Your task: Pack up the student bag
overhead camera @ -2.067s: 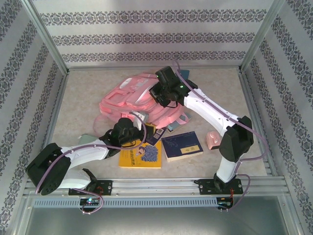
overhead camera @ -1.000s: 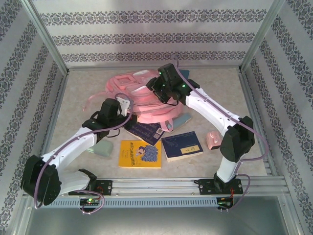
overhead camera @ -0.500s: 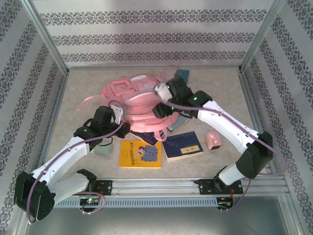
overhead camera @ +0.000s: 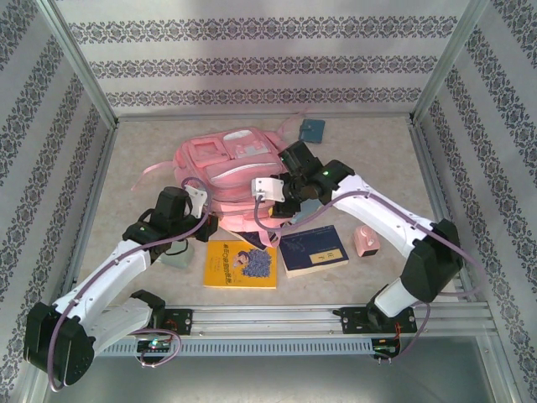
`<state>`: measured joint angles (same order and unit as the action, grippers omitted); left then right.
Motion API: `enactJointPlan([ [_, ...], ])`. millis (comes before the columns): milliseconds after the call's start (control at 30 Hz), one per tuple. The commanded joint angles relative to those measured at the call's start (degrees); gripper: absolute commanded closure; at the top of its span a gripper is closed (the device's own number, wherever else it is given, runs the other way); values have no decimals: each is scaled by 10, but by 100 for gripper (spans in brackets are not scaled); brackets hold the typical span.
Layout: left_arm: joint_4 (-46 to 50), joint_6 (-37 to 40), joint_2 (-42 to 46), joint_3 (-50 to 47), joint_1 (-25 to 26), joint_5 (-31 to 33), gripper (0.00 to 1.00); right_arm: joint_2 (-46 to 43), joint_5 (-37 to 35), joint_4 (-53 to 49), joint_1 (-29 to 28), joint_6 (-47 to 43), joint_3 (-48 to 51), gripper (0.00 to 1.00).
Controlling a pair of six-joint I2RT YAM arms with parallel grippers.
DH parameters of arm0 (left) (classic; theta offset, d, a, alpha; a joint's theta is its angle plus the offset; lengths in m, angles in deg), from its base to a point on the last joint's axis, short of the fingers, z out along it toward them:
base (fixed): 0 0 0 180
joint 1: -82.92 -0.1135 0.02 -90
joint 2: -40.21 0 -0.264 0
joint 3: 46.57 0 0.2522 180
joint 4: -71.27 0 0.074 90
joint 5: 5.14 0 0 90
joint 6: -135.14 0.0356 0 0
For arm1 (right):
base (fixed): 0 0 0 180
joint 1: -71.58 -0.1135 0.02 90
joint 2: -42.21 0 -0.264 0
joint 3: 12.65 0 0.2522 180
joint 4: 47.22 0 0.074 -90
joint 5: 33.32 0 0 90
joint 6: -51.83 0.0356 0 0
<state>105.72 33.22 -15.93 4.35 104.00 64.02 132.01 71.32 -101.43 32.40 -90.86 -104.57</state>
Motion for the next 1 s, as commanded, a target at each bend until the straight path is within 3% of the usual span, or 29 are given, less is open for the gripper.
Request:
enactJointPlan([
  [0,-10,24,14,3,-9,-16,100,23,0,5,-10,-45,-8,40],
  [167,-19,29,10,2,-10,-36,100,45,-30,47,-34,-25,-3,48],
  [300,-18,32,10,2,-10,-43,100,52,-50,57,-42,-11,-11,69],
  [433,-25,24,9,2,-10,-48,100,43,-47,55,-43,16,-18,99],
  [733,-35,-15,4,25,-6,-104,100,42,-52,55,-58,70,-22,100],
  [967,-49,-47,-2,33,21,-109,100,59,-54,58,-69,121,-53,100],
])
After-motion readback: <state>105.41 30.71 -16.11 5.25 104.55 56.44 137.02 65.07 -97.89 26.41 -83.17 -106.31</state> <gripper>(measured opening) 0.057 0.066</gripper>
